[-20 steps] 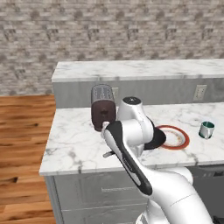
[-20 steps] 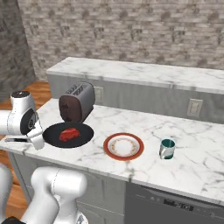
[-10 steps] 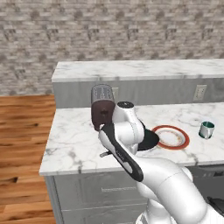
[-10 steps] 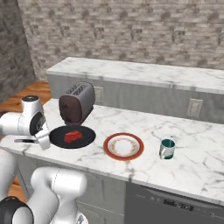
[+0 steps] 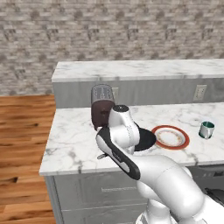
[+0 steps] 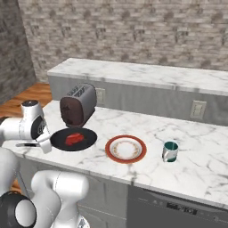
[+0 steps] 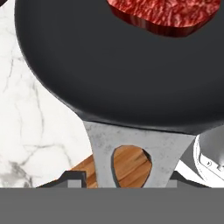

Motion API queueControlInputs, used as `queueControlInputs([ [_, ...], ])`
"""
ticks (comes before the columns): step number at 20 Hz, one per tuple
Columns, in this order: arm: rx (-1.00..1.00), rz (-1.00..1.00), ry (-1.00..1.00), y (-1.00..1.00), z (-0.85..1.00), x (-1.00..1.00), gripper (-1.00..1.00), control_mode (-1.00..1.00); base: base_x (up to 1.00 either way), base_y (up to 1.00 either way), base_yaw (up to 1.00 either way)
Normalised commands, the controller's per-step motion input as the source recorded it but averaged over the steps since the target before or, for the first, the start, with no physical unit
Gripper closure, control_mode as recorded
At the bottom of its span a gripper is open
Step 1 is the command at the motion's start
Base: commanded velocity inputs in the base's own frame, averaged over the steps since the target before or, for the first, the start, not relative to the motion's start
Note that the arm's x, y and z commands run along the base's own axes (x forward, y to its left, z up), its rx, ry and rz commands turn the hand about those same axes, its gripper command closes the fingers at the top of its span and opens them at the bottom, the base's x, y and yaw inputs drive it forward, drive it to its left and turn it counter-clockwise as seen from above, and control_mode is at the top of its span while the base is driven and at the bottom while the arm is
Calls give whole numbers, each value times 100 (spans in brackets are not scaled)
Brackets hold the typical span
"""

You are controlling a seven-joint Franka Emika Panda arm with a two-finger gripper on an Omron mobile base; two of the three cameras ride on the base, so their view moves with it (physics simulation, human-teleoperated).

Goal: Pick up the pan with the steak in it and place it on the dining table. Then place the steak on the plate.

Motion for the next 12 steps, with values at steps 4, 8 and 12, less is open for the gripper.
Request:
queueControlInputs([
  [4, 0, 0, -6, 0, -29, 18, 100, -100, 0, 0, 0],
  [8, 3, 0, -6, -2, -35, 20, 100, -100, 0, 0, 0],
  [12, 4, 0, -4, -5, -42, 19, 100, -100, 0, 0, 0],
])
